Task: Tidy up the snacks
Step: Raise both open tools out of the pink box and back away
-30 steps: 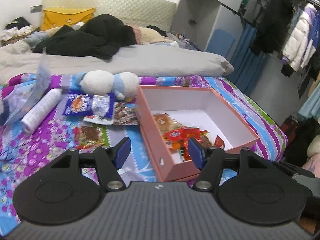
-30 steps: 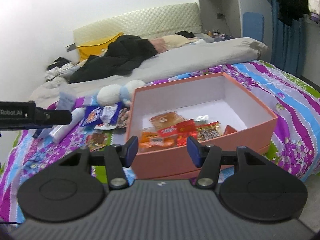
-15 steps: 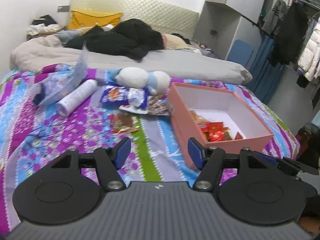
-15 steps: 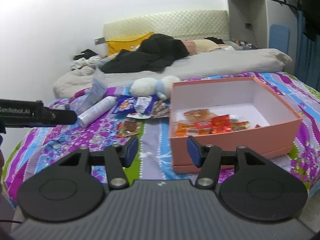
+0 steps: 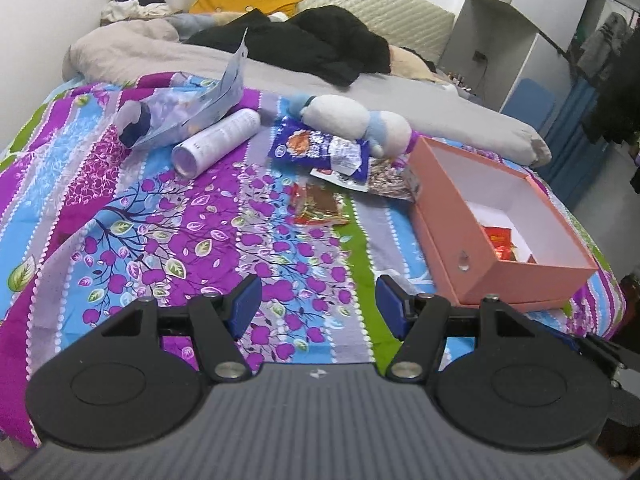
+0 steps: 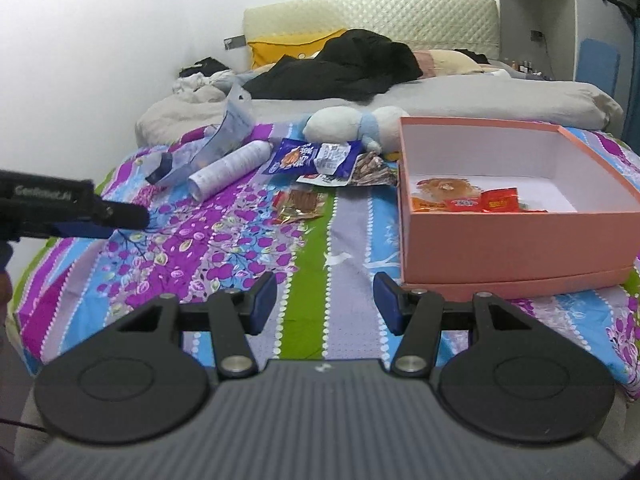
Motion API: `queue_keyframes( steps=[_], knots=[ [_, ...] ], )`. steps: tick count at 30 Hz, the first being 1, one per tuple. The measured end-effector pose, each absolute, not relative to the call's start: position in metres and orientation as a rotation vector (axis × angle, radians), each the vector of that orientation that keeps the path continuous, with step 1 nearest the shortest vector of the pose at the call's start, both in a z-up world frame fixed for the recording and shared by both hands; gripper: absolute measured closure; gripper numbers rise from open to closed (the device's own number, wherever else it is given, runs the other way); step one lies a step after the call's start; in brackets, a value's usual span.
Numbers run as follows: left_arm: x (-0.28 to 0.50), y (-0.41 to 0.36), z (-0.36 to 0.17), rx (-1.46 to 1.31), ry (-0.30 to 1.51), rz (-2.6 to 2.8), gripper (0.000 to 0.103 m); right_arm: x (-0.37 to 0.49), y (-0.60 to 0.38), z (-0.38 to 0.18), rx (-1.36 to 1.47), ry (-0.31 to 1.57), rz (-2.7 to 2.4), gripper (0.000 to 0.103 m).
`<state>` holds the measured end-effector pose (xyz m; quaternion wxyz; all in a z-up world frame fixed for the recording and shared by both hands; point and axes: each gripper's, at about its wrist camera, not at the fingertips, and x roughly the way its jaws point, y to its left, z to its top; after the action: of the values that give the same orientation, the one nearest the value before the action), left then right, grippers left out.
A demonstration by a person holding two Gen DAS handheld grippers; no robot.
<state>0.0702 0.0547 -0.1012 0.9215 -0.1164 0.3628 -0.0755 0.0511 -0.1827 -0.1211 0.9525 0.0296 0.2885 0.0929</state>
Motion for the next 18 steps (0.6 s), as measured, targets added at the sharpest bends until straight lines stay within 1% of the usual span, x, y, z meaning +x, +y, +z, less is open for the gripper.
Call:
queue_keyframes(
  steps=[8,18],
  knots=[
    [0.115,0.072,-0.126,-0.251,0.777,-0.15,0.035,0.075,-0.161,-0.135,0.014,0.604,0.18,0.047],
    [0.19,0.084,-0.17,-0.304,0.802,-0.165,0.036,0.141,-0.145,-0.16,0.015,0.627,0.165,0.048]
  ],
)
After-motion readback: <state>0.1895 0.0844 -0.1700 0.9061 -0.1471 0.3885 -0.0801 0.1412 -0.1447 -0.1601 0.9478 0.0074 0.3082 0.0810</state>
